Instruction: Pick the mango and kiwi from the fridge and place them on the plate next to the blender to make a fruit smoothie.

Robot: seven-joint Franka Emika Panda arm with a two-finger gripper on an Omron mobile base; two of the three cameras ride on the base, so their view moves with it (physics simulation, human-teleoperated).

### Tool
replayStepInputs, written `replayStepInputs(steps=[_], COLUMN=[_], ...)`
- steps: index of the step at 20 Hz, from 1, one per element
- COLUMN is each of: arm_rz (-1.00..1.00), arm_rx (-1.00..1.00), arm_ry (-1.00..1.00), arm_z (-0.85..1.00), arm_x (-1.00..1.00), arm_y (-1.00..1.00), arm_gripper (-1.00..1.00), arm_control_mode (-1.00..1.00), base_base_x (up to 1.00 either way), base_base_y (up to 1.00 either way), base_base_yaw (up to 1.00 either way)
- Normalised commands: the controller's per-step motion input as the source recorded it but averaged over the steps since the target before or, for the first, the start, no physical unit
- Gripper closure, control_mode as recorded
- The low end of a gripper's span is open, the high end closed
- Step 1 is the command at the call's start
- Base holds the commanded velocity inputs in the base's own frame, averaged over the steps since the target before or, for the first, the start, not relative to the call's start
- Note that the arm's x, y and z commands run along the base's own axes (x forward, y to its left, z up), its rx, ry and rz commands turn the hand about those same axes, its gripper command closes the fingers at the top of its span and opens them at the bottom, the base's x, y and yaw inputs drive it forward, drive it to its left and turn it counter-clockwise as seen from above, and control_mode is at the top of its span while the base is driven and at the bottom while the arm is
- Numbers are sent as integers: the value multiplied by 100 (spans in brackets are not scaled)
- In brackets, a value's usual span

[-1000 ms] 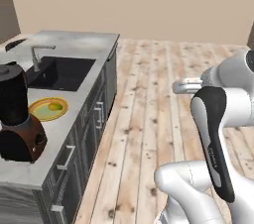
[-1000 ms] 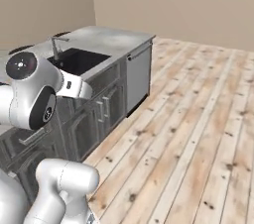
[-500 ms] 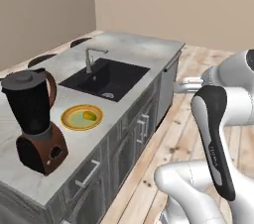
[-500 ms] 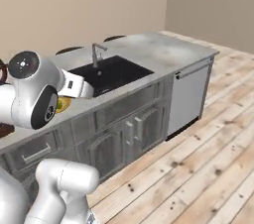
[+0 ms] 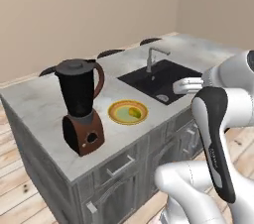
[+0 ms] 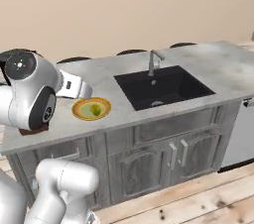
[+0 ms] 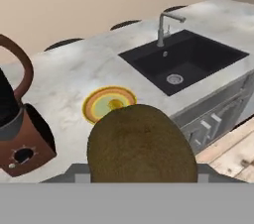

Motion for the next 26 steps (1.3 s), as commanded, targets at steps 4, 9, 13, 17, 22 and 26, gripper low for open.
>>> replayStepInputs(steps=[4, 9, 13, 17, 22, 26], arm_rz=[0, 0, 19, 23, 14, 11], arm_rx=[0, 0, -5, -15, -20, -13], arm_ry=[0, 0, 22, 65, 69, 39], arm_z=[0, 0, -50, -100, -100, -100], arm_x=[0, 0, 42, 100, 100, 99], arm_y=[0, 0, 8, 32, 34, 22], arm_gripper=[100, 100, 100, 100, 100, 100], arm_control_mode=[100, 100, -100, -100, -100, -100], base_base_x=[94, 27, 22, 0, 0, 0], base_base_y=[-40, -30, 1, 0, 0, 0], base_base_yaw=[50, 45, 21, 0, 0, 0])
